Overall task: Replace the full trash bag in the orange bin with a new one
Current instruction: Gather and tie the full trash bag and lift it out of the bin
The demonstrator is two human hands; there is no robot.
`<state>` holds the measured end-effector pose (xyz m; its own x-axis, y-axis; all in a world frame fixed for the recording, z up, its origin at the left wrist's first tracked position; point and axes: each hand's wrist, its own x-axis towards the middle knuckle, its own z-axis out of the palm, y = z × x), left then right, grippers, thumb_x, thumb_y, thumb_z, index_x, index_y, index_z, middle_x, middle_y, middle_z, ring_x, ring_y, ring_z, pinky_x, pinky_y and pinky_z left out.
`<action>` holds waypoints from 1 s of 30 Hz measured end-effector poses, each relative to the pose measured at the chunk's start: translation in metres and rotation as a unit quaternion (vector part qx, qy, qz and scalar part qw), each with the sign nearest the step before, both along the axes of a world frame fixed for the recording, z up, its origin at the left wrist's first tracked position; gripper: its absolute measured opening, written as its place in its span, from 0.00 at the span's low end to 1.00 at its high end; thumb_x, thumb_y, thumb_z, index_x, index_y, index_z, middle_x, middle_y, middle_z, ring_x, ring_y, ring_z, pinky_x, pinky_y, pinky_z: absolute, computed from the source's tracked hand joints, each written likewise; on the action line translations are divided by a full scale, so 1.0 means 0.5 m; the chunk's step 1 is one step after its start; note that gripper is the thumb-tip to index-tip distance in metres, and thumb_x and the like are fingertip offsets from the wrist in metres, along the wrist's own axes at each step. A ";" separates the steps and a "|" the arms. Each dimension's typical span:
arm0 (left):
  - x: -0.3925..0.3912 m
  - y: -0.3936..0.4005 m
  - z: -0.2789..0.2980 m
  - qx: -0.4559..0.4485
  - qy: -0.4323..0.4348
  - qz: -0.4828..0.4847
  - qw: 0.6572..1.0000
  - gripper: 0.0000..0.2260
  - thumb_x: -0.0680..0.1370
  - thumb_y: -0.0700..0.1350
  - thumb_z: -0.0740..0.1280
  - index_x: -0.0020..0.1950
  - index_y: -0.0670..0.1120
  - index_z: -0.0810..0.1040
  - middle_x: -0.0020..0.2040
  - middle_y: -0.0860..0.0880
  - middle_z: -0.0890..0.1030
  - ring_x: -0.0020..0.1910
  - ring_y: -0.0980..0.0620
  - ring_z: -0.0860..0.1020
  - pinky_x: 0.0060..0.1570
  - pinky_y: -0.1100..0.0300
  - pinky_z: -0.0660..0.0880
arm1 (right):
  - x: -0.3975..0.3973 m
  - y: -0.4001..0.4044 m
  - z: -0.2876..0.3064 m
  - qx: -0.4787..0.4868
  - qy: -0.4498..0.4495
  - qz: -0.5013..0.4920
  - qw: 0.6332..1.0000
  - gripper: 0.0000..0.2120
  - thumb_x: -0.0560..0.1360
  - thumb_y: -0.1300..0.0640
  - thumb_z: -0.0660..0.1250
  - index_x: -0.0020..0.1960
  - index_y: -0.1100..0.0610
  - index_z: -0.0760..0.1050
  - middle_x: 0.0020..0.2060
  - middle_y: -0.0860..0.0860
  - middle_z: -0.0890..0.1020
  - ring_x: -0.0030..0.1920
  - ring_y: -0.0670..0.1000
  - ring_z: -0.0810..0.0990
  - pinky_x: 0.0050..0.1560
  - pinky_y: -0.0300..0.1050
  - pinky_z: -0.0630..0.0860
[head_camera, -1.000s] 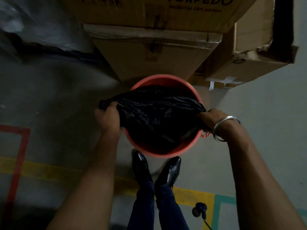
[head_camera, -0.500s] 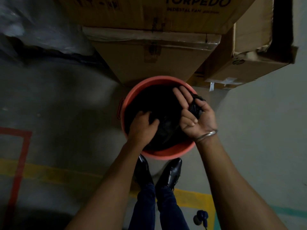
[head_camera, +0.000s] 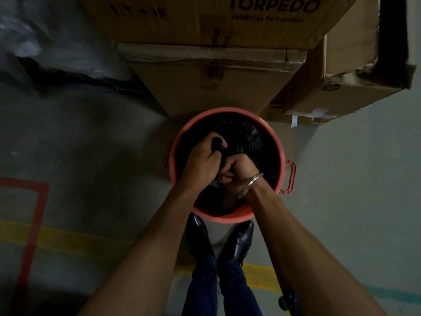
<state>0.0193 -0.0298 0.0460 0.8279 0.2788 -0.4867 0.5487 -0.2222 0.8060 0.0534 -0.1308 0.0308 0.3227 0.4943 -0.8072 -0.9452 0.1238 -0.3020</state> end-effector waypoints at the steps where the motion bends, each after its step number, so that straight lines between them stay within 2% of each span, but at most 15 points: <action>1: 0.002 0.001 0.003 0.034 -0.009 -0.037 0.999 0.14 0.70 0.38 0.58 0.43 0.57 0.72 0.48 0.54 0.78 0.47 0.60 0.75 0.49 0.64 0.69 | -0.004 0.004 -0.006 -0.048 -0.025 0.018 0.998 0.10 0.59 0.74 0.52 0.28 0.59 0.59 0.15 0.47 0.59 0.15 0.43 0.57 0.18 0.32 0.52; 3: 0.009 -0.001 0.004 0.109 -0.037 -0.104 0.988 0.12 0.72 0.36 0.60 0.46 0.53 0.73 0.51 0.52 0.77 0.52 0.55 0.75 0.52 0.61 0.70 | -0.013 0.007 -0.022 -0.117 -0.095 0.088 0.985 0.16 0.69 0.76 0.52 0.30 0.58 0.61 0.17 0.47 0.63 0.18 0.42 0.61 0.20 0.32 0.57; 6: 0.021 -0.018 -0.003 0.168 -0.022 -0.155 0.973 0.09 0.74 0.37 0.63 0.48 0.51 0.74 0.55 0.51 0.75 0.58 0.51 0.74 0.57 0.57 0.71 | -0.025 0.006 -0.041 -0.180 -0.138 0.196 0.954 0.16 0.81 0.65 0.52 0.36 0.53 0.64 0.30 0.48 0.69 0.28 0.44 0.69 0.25 0.35 0.69; 8: 0.030 -0.017 -0.007 0.136 0.014 -0.152 0.979 0.09 0.72 0.41 0.65 0.48 0.55 0.74 0.55 0.54 0.72 0.58 0.52 0.74 0.56 0.59 0.70 | -0.024 0.012 -0.043 -0.212 -0.139 0.184 0.950 0.13 0.81 0.61 0.53 0.38 0.53 0.65 0.32 0.49 0.69 0.27 0.44 0.71 0.20 0.32 0.69; 11: 0.052 0.021 0.004 0.088 0.011 -0.100 0.991 0.14 0.66 0.53 0.61 0.50 0.60 0.75 0.47 0.58 0.76 0.51 0.52 0.78 0.52 0.56 0.74 | -0.025 0.017 -0.049 -0.256 -0.203 0.134 0.936 0.04 0.72 0.60 0.65 0.41 0.53 0.71 0.29 0.45 0.75 0.26 0.43 0.73 0.20 0.35 0.68; 13: 0.072 0.047 0.007 0.074 -0.033 -0.024 0.996 0.15 0.66 0.52 0.57 0.50 0.59 0.77 0.45 0.57 0.79 0.49 0.50 0.79 0.53 0.52 0.76 | -0.034 0.012 -0.052 -0.251 -0.240 0.107 0.932 0.08 0.69 0.60 0.73 0.45 0.52 0.77 0.31 0.39 0.79 0.29 0.37 0.77 0.24 0.31 0.71; 14: 0.082 0.057 0.004 0.068 -0.053 -0.020 0.996 0.17 0.66 0.47 0.57 0.51 0.57 0.79 0.48 0.54 0.81 0.53 0.48 0.79 0.58 0.50 0.75 | -0.038 0.011 -0.053 -0.244 -0.253 0.109 0.930 0.12 0.68 0.59 0.75 0.50 0.54 0.79 0.37 0.41 0.82 0.35 0.39 0.80 0.28 0.28 0.72; 16: 0.097 0.062 -0.001 0.066 -0.053 -0.149 0.985 0.27 0.65 0.33 0.56 0.57 0.50 0.82 0.62 0.50 0.77 0.66 0.48 0.73 0.70 0.54 0.67 | -0.046 0.012 -0.052 -0.229 -0.265 0.120 0.929 0.21 0.68 0.59 0.76 0.60 0.59 0.78 0.51 0.51 0.83 0.52 0.51 0.81 0.45 0.37 0.79; 18: 0.108 0.062 -0.005 0.043 0.005 -0.324 0.945 0.37 0.64 0.25 0.54 0.59 0.58 0.81 0.75 0.51 0.66 0.76 0.51 0.61 0.75 0.55 0.59 | -0.047 0.015 -0.049 -0.232 -0.334 0.185 0.895 0.26 0.69 0.60 0.74 0.65 0.61 0.73 0.61 0.57 0.79 0.64 0.55 0.75 0.65 0.49 0.71; 19: 0.113 0.063 -0.006 0.031 0.044 -0.386 0.921 0.40 0.64 0.23 0.53 0.56 0.63 0.81 0.77 0.53 0.62 0.78 0.52 0.57 0.77 0.53 0.57 | -0.046 0.018 -0.044 -0.237 -0.360 0.248 0.868 0.25 0.71 0.58 0.73 0.66 0.61 0.72 0.63 0.57 0.77 0.65 0.55 0.73 0.68 0.49 0.67; 20: 0.117 0.063 -0.009 0.022 0.075 -0.424 0.902 0.40 0.65 0.23 0.53 0.54 0.66 0.81 0.79 0.55 0.59 0.78 0.53 0.55 0.77 0.51 0.55 | -0.041 0.018 -0.043 -0.245 -0.376 0.299 0.842 0.22 0.72 0.56 0.72 0.64 0.60 0.74 0.61 0.57 0.78 0.63 0.53 0.74 0.66 0.48 0.67; 22: 0.119 0.064 -0.023 0.027 0.110 -0.452 0.885 0.38 0.67 0.22 0.55 0.56 0.62 0.82 0.79 0.55 0.58 0.79 0.51 0.53 0.78 0.49 0.54 | -0.037 0.008 -0.042 -0.217 -0.335 0.265 0.878 0.07 0.70 0.59 0.73 0.47 0.56 0.79 0.42 0.50 0.84 0.43 0.41 0.81 0.47 0.39 0.75; 24: 0.119 0.068 -0.049 0.066 0.112 -0.468 0.874 0.32 0.69 0.24 0.62 0.61 0.57 0.81 0.78 0.52 0.60 0.78 0.48 0.56 0.77 0.50 0.53 | -0.033 -0.003 -0.040 -0.198 -0.299 0.201 0.912 0.10 0.68 0.66 0.72 0.33 0.55 0.75 0.23 0.44 0.79 0.25 0.36 0.75 0.28 0.28 0.68; 27: 0.113 0.077 -0.086 0.126 0.095 -0.478 0.864 0.24 0.72 0.30 0.69 0.63 0.51 0.80 0.76 0.50 0.64 0.74 0.45 0.62 0.75 0.51 0.58 | -0.031 -0.018 -0.030 -0.187 -0.232 0.188 0.936 0.07 0.67 0.63 0.71 0.32 0.55 0.78 0.23 0.44 0.78 0.25 0.41 0.73 0.22 0.32 0.65; 30: 0.103 0.078 -0.105 0.131 0.090 -0.421 0.893 0.23 0.68 0.33 0.75 0.61 0.46 0.81 0.73 0.48 0.68 0.72 0.45 0.66 0.73 0.52 0.62 | -0.033 -0.037 -0.032 -0.189 -0.184 0.194 0.945 0.06 0.68 0.52 0.70 0.38 0.55 0.82 0.31 0.52 0.77 0.25 0.44 0.68 0.24 0.37 0.61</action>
<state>0.0706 0.0094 -0.0063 0.7134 -0.2816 -0.6417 0.2140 -0.7844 0.5821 0.0369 -0.1494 0.0149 0.4696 0.3321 -0.8180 -0.7201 -0.3920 -0.5725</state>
